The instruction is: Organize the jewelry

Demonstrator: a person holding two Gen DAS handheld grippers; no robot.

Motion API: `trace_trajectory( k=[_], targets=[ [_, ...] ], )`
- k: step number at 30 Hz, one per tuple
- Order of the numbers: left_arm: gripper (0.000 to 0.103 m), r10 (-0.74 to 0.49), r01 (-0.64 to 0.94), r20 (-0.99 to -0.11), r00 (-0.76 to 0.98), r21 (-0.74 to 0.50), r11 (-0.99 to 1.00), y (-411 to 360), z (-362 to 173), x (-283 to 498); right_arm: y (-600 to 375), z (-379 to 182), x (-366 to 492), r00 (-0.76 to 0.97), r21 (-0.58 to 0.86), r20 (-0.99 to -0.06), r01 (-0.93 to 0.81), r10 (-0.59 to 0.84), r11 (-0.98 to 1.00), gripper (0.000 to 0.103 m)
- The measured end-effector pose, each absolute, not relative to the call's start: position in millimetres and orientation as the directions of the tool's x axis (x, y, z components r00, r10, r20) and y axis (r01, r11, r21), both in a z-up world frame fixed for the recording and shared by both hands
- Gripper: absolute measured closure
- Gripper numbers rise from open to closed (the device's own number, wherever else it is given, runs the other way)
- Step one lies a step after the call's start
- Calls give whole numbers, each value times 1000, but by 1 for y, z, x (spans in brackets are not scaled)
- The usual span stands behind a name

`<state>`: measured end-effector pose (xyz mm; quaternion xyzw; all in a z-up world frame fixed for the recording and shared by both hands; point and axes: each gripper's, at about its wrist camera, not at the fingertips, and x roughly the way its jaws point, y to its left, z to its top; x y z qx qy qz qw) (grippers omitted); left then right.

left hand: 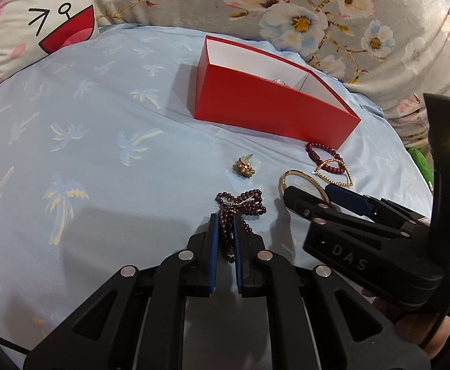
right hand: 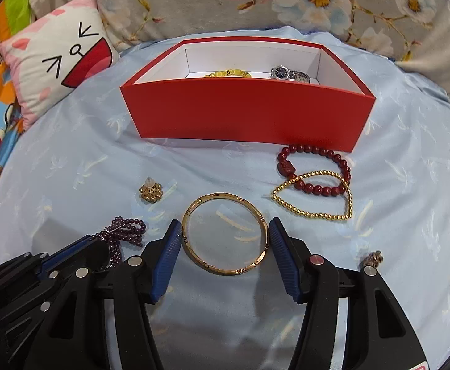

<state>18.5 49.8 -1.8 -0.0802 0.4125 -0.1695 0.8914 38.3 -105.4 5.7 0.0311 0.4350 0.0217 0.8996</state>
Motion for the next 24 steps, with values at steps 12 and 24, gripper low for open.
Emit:
trace_trajectory(
  k=[12,24],
  targets=[
    [95,-406,283,-662,630,-291,914,40,30,12,-141,35,13,670,123,-740,43,62,991,47],
    [73,-356,265,-725,590,-243,933,25,9,16,-162,37,0,677,148,-734,77,58,986,47]
  ],
)
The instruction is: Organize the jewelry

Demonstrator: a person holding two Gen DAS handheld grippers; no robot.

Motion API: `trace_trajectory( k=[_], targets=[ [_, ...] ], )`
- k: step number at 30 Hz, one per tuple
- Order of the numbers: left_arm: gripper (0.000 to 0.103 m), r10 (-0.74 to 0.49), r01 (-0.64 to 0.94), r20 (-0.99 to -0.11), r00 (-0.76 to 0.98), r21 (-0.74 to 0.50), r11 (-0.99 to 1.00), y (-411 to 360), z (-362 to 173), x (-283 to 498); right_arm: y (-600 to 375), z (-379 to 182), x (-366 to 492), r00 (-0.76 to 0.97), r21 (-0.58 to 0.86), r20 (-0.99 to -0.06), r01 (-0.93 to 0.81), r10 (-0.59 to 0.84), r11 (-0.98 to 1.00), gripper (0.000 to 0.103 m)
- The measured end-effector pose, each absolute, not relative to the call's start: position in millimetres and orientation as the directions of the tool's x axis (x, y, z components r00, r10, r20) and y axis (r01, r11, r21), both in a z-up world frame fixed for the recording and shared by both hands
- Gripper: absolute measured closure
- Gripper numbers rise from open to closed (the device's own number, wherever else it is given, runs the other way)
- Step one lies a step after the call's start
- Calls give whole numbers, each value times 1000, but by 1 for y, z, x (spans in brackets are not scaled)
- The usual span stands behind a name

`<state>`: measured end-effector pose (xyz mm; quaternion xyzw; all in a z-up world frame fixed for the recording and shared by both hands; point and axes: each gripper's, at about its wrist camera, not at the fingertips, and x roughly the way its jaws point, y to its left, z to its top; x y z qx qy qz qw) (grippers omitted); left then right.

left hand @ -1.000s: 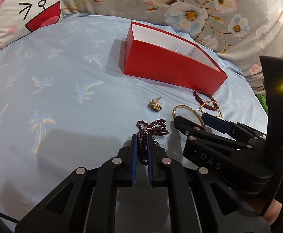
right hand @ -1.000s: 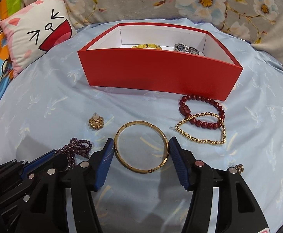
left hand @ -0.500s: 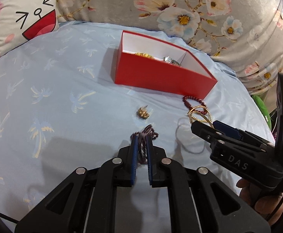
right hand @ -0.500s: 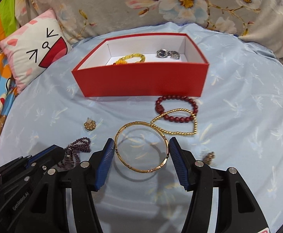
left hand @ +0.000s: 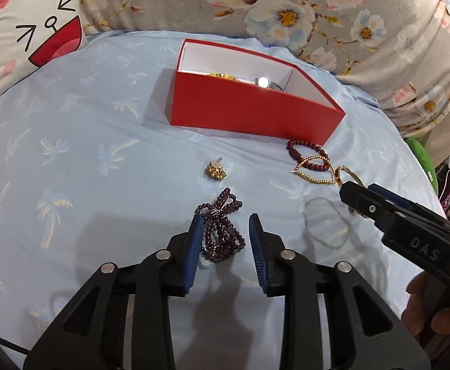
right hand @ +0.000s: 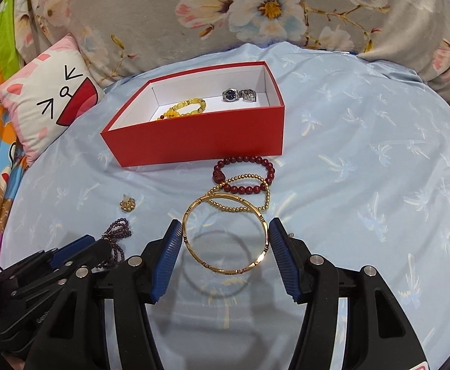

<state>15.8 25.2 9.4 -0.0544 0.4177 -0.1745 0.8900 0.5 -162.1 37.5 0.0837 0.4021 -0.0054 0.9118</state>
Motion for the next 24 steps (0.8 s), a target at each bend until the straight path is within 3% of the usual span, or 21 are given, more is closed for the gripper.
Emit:
trace_trajectory(
  k=[4,10,24],
  targets=[
    [74,-349,262,-729,590,-236,936,23,6,22,-160,36,0,674,150,-736,71,63,986,47],
    [92,-354,269,-729,586,-237,933,23,4,27,-159,35,1,673,152,-736,64,69,986,47],
    [95,-427,338,-633,646,-264,903,23,67,36,-172,70,15,725,165,-685,55,74,985,47]
  ],
)
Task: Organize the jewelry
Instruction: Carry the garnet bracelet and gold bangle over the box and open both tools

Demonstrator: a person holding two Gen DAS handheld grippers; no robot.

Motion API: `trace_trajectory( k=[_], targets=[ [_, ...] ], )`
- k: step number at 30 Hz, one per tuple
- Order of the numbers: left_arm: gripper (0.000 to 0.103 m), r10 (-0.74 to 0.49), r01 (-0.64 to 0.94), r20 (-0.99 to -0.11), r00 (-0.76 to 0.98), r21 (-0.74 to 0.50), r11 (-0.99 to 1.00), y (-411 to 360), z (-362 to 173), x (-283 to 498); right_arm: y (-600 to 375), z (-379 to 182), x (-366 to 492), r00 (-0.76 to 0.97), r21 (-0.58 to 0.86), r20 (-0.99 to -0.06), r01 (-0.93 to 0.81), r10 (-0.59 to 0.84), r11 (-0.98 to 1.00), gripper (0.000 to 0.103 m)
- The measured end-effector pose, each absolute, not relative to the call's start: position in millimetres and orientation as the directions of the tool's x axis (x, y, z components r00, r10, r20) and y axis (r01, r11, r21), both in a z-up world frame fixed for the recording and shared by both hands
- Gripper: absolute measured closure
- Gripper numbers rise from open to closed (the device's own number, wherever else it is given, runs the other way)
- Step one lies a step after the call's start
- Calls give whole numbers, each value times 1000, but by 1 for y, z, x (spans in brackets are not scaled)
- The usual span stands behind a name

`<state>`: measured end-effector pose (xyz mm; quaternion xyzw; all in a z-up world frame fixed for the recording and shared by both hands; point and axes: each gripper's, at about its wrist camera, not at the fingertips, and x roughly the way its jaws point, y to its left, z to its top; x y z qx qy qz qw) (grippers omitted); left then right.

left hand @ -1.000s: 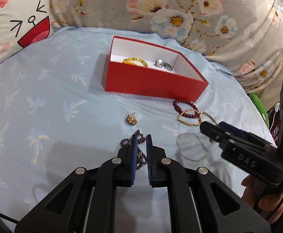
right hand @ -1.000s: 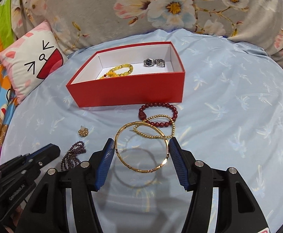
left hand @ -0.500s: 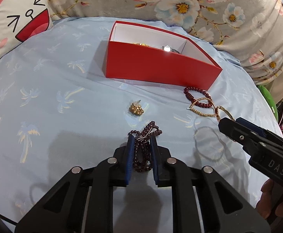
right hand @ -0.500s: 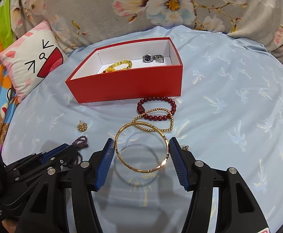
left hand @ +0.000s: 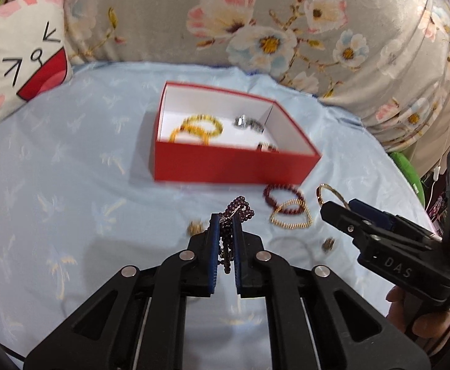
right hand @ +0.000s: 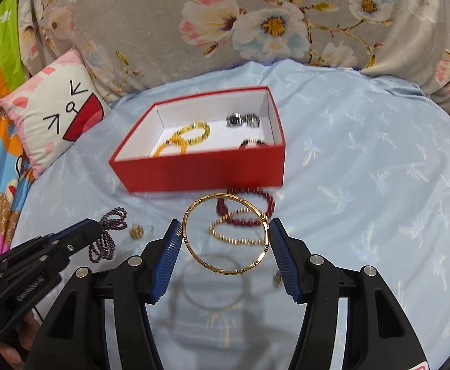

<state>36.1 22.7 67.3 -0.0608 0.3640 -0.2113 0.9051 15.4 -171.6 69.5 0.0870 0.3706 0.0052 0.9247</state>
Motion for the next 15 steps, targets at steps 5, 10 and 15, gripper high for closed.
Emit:
trace_trajectory(
  k=[5,10,15],
  targets=[
    [95,-426,354,-582,693,-239,904,15,99,65,-185,99,49,763,177,-641,41,84,983,47],
    [95,-418,351,-568,710,-230,908,4,109,111,-185,111,94,775,148,-627,23,76,989,47],
    [95,-397,338,-591,702,-215,916,-5,99,151,-186,99,140,759,149,-647,21,81,989,47]
  ],
)
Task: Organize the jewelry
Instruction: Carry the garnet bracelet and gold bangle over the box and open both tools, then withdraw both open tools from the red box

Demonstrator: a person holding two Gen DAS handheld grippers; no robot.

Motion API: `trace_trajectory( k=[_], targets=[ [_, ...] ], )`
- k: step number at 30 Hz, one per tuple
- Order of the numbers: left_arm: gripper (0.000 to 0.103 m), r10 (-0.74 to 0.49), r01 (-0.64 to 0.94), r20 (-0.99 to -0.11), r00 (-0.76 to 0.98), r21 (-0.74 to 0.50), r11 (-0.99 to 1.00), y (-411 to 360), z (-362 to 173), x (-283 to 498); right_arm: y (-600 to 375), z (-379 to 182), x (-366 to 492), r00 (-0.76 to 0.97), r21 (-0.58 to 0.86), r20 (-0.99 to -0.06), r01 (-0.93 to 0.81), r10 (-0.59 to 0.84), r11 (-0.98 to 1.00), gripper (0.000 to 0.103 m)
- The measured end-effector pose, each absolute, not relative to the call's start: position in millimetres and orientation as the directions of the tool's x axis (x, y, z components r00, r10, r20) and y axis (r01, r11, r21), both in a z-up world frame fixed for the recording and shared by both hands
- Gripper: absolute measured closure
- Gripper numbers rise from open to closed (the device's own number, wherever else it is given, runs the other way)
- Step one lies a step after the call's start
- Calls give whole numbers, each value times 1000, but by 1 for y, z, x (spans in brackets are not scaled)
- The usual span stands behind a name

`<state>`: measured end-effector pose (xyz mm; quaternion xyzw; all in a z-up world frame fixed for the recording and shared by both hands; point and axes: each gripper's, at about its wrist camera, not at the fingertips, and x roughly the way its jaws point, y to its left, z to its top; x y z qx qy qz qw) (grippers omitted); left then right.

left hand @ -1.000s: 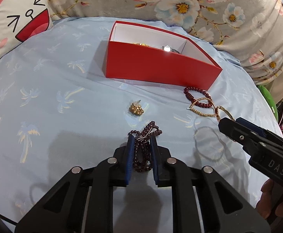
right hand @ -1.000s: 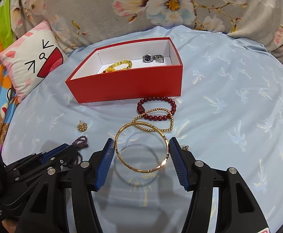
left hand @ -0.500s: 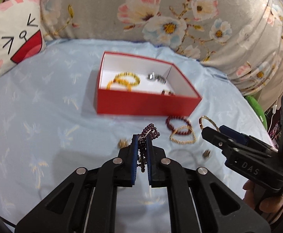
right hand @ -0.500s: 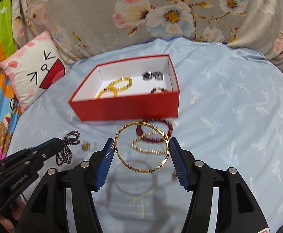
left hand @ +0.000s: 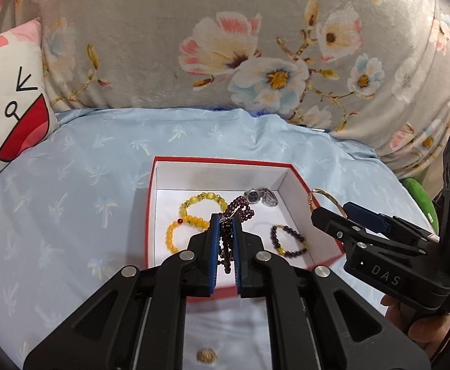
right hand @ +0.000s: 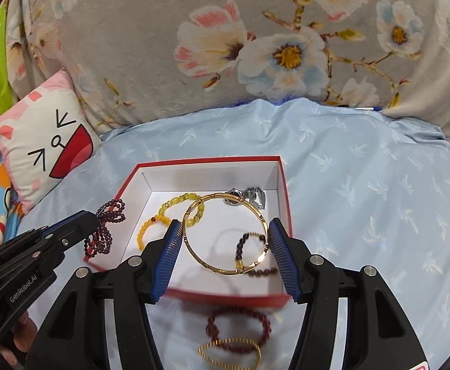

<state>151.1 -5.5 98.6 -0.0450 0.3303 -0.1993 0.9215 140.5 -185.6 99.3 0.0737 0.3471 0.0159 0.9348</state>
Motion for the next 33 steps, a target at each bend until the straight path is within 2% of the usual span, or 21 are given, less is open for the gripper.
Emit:
trace_trajectory(
  k=[10,14,16,22,28,33],
  targets=[
    [95,-406,318,-629,664,-254,914,-12,70,198,-186,64,189,714,166,-693,29,96,986,47],
    [81,-398,268,-603,692,-298,916,2,74,200,-191,67,184,730,169,-679,48,80,984,46],
    [81,-391,250,-598,699,-308,918,9,76,198,-195,72,175,740,168,-669,57,71,984,46],
    [81,-368,235,-598,712,-290,928,25,79,167,-198,78,132,754,183,-653,62,75,981,46],
    [75,-354,251,-614,705,-250,935,25,70,119,-191,70,85,743,179,-665,62,74,982,46],
    [74,-354,255,-640,682,-246,935,24,56,90,-185,60,54,725,173,-685,65,73,983,46]
  ],
)
